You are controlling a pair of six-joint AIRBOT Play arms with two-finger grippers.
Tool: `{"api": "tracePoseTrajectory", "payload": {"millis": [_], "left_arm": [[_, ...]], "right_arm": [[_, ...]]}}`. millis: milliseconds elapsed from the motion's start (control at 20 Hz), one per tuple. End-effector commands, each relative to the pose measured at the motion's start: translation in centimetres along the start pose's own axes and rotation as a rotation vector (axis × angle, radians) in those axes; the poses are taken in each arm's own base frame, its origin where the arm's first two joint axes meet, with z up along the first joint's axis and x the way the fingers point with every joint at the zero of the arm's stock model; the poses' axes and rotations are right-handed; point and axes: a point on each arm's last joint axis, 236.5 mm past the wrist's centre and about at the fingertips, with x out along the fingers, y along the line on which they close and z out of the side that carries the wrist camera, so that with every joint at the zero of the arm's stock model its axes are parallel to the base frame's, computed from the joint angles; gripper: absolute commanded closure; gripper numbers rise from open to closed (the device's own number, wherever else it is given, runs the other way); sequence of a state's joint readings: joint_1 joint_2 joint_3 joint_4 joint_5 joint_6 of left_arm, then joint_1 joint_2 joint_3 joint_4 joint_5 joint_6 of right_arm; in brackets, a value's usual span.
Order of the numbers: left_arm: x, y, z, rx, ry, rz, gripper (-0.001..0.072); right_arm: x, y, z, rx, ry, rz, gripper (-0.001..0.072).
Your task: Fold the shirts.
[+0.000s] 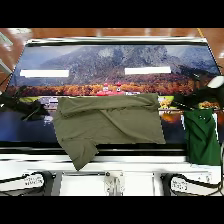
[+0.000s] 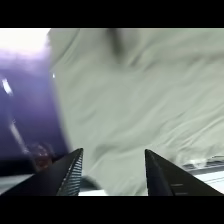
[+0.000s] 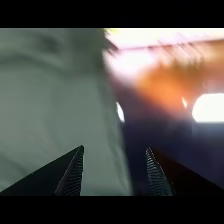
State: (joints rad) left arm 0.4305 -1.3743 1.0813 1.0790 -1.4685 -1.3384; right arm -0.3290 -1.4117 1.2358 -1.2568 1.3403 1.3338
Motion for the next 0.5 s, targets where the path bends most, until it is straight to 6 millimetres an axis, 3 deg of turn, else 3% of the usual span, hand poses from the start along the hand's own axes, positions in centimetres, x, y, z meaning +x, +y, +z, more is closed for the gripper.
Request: {"api": "tracePoseTrajectory", "payload": {"millis": [0, 100, 200, 300, 450], "left_arm": [[2.0, 2.0, -7.2, -0.084, 0.039, -0.061, 0.0131], [5.0, 2.0, -10.8, -0.113, 0.057, -0.126, 0.0100], [7.4, 1.7, -12.9, -0.136, 0.086, -0.165, 0.0102], [9.1, 1.9, -13.6, -0.172, 0.080, -0.170, 0.0104], [10.2, 1.6, -13.5, -0.170, 0.077, -0.166, 0.0114]], "right_arm": [[-2.6, -3.7, -7.4, 0.115, 0.151, 0.009, 0.0195], [-2.0, -2.9, -8.6, 0.213, 0.125, 0.126, 0.0195], [-1.4, -1.9, -8.9, 0.246, 0.116, 0.193, 0.0195], [-1.1, -1.7, -8.6, 0.251, 0.102, 0.205, 0.0195], [-1.1, -1.7, -8.0, 0.255, 0.076, 0.204, 0.0196]]}}
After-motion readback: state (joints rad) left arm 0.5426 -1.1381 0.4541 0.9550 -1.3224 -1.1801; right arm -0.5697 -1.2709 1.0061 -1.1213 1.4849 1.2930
